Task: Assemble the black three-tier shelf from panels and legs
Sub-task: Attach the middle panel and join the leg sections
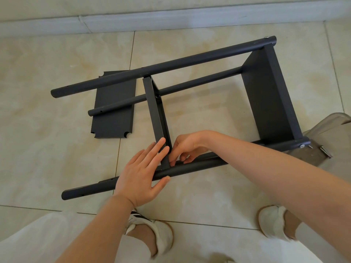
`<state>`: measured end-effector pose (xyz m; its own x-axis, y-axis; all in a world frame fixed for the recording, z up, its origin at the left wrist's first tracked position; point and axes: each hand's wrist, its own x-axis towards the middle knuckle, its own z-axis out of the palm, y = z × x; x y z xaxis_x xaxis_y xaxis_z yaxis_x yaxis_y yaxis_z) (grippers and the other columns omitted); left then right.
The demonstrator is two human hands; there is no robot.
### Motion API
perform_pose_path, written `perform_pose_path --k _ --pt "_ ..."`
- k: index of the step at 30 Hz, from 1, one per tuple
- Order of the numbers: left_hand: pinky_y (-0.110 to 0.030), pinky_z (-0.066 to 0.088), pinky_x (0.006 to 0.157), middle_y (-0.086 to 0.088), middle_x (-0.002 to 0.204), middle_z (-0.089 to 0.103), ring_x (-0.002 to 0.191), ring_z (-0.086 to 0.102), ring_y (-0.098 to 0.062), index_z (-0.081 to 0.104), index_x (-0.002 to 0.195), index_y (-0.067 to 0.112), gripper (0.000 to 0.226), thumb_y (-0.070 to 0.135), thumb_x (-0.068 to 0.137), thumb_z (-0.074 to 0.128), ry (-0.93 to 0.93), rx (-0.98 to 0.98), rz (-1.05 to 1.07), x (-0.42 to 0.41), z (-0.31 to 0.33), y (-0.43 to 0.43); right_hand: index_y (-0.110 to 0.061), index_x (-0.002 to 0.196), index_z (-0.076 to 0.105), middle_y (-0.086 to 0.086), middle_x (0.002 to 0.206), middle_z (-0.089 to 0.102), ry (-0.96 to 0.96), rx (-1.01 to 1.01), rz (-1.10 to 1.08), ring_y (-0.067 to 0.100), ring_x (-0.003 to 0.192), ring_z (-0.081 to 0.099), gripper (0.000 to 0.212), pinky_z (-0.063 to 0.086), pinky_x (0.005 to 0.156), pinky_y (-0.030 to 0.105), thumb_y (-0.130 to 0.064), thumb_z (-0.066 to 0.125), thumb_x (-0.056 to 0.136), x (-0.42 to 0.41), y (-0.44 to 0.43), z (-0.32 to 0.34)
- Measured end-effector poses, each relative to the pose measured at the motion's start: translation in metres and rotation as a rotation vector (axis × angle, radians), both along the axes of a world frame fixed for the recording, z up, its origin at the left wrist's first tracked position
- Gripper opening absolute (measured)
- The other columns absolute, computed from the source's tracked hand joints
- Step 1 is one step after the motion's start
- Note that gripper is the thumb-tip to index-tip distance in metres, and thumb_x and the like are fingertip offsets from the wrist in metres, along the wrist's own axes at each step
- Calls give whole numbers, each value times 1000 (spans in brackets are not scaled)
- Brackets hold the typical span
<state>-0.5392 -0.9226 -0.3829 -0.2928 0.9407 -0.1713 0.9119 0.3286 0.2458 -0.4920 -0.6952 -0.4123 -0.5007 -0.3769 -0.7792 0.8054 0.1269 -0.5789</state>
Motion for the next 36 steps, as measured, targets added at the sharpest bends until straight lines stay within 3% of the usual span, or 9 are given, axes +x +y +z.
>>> perform_pose_path --k 3,6,10,13,16,21,24,29,36 --pt "-45 18 124 5 170 5 156 13 -19 12 161 28 72 65 100 24 36 -40 -16 0 1 2 -15 87 80 -2 81 71 12 -3 -16 9 66 62 7 54 73 24 -16 73 86 2 1 -2" --pt "-48 14 123 0 170 10 156 12 -21 16 160 25 72 64 100 26 69 -49 -27 1 2 2 -13 87 79 1 80 69 19 -21 -45 12 69 59 9 55 76 26 -10 71 87 2 -3 -4" --pt "-52 4 125 1 169 14 156 12 -23 25 159 25 73 61 97 37 106 -4 -22 2 3 2 -17 74 79 -2 74 70 10 -19 -12 7 57 59 17 53 70 25 -13 70 88 2 -2 0" --pt "-53 -2 125 1 168 20 156 14 -23 34 156 24 73 61 94 41 144 27 -37 -1 5 4 -13 84 75 -1 81 72 11 28 -8 8 58 59 10 53 71 25 -16 68 89 1 -5 1" --pt "-54 0 125 -1 165 27 155 19 -26 42 152 22 74 63 90 44 195 33 -56 -3 7 9 -9 94 72 1 80 71 6 8 -36 13 70 61 7 55 75 27 -12 67 90 -1 -8 2" --pt "-55 -2 125 -3 163 29 154 19 -25 48 148 19 75 64 87 45 240 37 -64 -5 6 11 -10 88 73 4 83 69 -16 -30 -28 16 75 57 6 51 72 26 -11 68 90 0 -3 4" --pt "-55 -4 125 -3 164 28 155 16 -24 44 149 19 75 62 88 45 217 44 -54 -4 3 10 -11 89 72 1 84 70 -24 8 -18 14 73 56 9 49 66 23 -19 68 91 2 -5 3" --pt "-57 -1 124 -2 166 23 156 11 -22 37 152 21 73 61 91 43 189 69 -43 -3 -1 8 -9 91 71 6 86 68 -29 -61 -60 18 79 60 6 50 75 28 -9 66 91 2 -4 3" --pt "-51 -1 125 -2 167 21 157 6 -22 35 153 20 73 60 91 44 130 70 -32 -3 -3 9 -14 85 75 2 88 72 -47 -49 -55 17 86 62 8 51 75 27 -15 69 90 4 -1 3"
